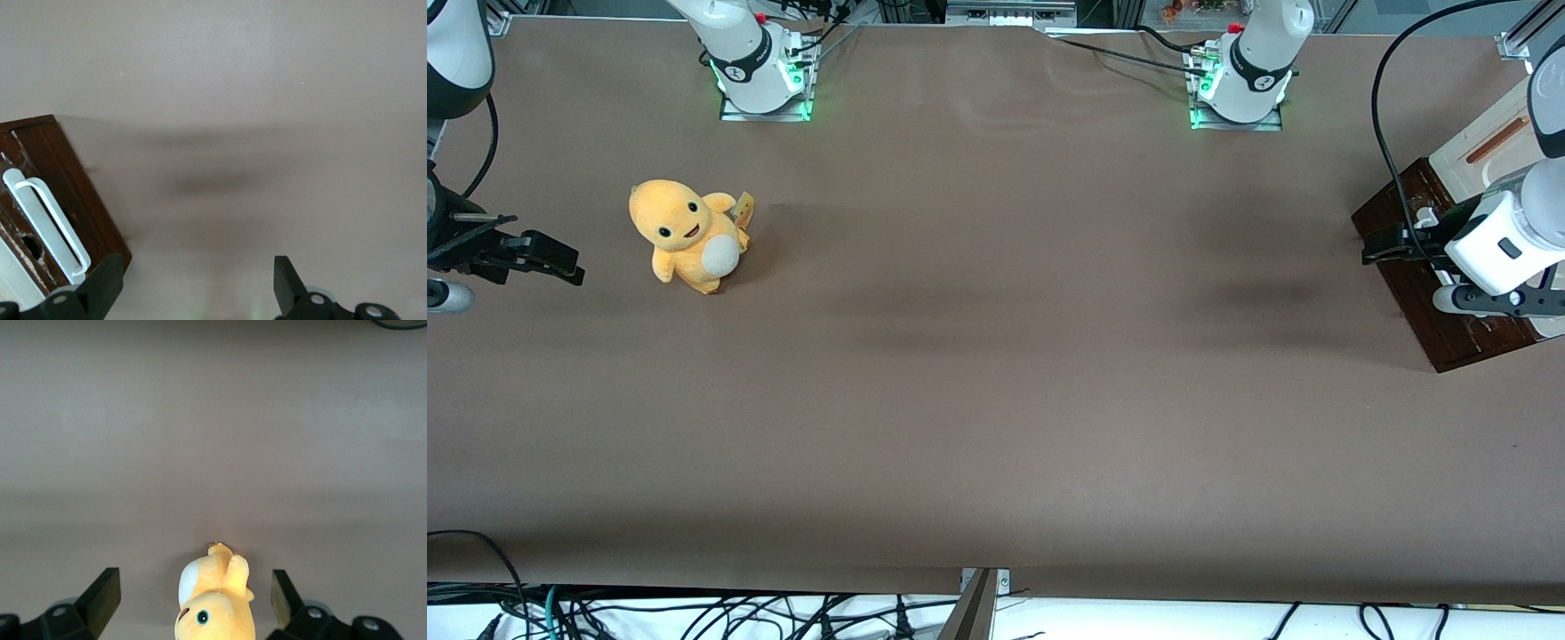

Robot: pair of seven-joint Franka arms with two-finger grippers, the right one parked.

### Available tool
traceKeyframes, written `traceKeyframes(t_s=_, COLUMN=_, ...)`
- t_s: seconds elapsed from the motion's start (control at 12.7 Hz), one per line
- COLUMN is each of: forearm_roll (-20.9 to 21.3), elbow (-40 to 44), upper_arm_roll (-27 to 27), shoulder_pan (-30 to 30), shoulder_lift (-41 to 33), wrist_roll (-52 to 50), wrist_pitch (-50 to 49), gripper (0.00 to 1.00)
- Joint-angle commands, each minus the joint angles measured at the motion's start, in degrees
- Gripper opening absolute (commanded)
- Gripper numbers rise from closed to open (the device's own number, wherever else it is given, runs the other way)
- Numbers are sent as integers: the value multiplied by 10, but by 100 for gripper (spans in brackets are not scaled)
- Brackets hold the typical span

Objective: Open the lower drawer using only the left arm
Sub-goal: 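Lower the open left gripper toward the lower drawer's white handle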

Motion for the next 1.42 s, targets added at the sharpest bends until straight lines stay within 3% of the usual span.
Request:
traceKeyframes(t_s=0.0, forearm_roll=59, elbow=-6, upper_arm_roll=-35, shoulder_pan=-2, shoulder_lift=-1, wrist_roll=-61, wrist_pitch=-10, gripper=100)
traceKeyframes(t_s=0.08, forearm_roll=69, elbow=-7, upper_arm_roll=-47, shoulder_pan=-2, shoulder_lift=5, wrist_roll=-98, wrist_pitch=-16, gripper=100)
traceKeyframes(t_s=0.32, forearm_roll=151, elbow=-9, upper_arm_roll=-94, shoulder_pan=-1, shoulder_lift=26, wrist_roll=-188, wrist_pitch=-31, gripper=100)
traceKeyframes(t_s=0.55, forearm_roll=197, elbow=-24, upper_arm_roll=-101, shoulder_pan=-15, shoulder_lift=42, wrist_roll=-242, wrist_pitch=-30, gripper=100)
traceKeyframes(t_s=0.79, forearm_roll=283, elbow=-70, upper_arm_roll=-101, shoulder_pan=-37, shoulder_lift=62, wrist_roll=-314, wrist_pitch=-25, gripper=100)
traceKeyframes(t_s=0.95, forearm_roll=292, elbow=-75, upper_arm_roll=-101, shoulder_pan=-35, shoulder_lift=72, wrist_roll=-324, wrist_pitch=-23, gripper=100)
traceKeyframes(t_s=1.34, forearm_roll=364, elbow=-123, upper_arm_roll=-101, shoulder_pan=-36, shoulder_lift=101, wrist_roll=-407, wrist_pitch=3, gripper=100)
